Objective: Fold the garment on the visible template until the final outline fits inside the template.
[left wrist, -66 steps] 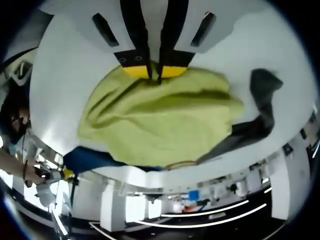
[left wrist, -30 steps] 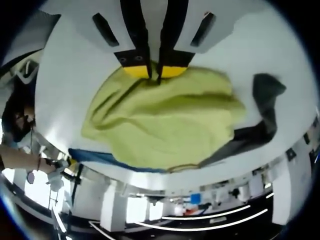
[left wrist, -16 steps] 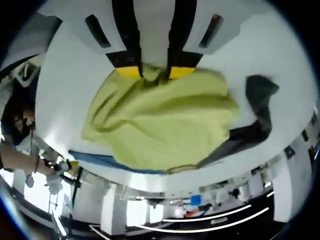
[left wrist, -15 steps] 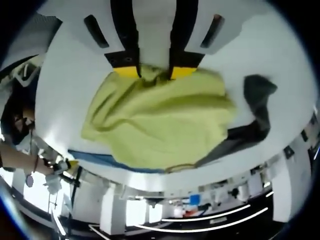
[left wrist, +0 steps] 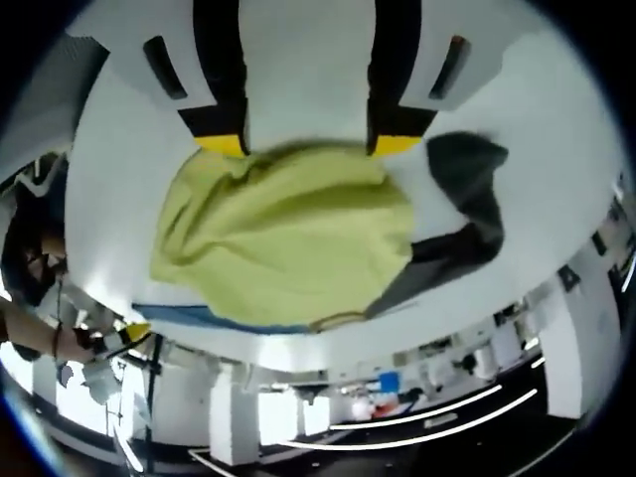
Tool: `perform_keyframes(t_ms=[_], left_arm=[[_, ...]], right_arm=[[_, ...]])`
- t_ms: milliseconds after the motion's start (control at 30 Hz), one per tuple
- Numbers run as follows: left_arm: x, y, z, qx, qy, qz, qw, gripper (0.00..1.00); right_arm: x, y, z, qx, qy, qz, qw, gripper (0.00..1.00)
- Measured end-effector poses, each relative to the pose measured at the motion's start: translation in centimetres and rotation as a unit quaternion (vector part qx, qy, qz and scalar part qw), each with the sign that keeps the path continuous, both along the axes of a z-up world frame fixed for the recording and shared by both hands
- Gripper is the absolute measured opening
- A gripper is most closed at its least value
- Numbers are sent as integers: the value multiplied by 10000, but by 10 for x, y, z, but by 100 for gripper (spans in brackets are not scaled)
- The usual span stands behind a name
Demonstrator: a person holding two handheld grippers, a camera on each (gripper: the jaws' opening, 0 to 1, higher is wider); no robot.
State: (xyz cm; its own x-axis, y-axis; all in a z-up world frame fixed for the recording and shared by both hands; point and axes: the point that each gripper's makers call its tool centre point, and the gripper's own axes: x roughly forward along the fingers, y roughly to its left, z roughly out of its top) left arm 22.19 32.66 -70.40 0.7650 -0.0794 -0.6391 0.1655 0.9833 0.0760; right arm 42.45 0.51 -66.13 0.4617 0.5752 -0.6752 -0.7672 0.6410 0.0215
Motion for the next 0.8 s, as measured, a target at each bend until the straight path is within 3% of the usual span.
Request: perform_keyframes(t_ms=[167, 267, 500, 800], left_arm=[[8, 4, -4, 366, -89, -273, 9989, 35], [10, 4, -9, 602, 45, -478, 9970, 31], [15, 3, -12, 549, 41, -510, 9972, 25], [17, 8, -18, 577, 168, -521, 9968, 16]], right_arm=[[-23, 21, -3, 14, 128, 391, 9992, 49], [-34, 32, -7, 41, 218, 540, 9983, 48], [-50, 46, -30, -127, 402, 853, 9955, 43], [-58, 57, -54, -281, 468, 949, 9940, 22]])
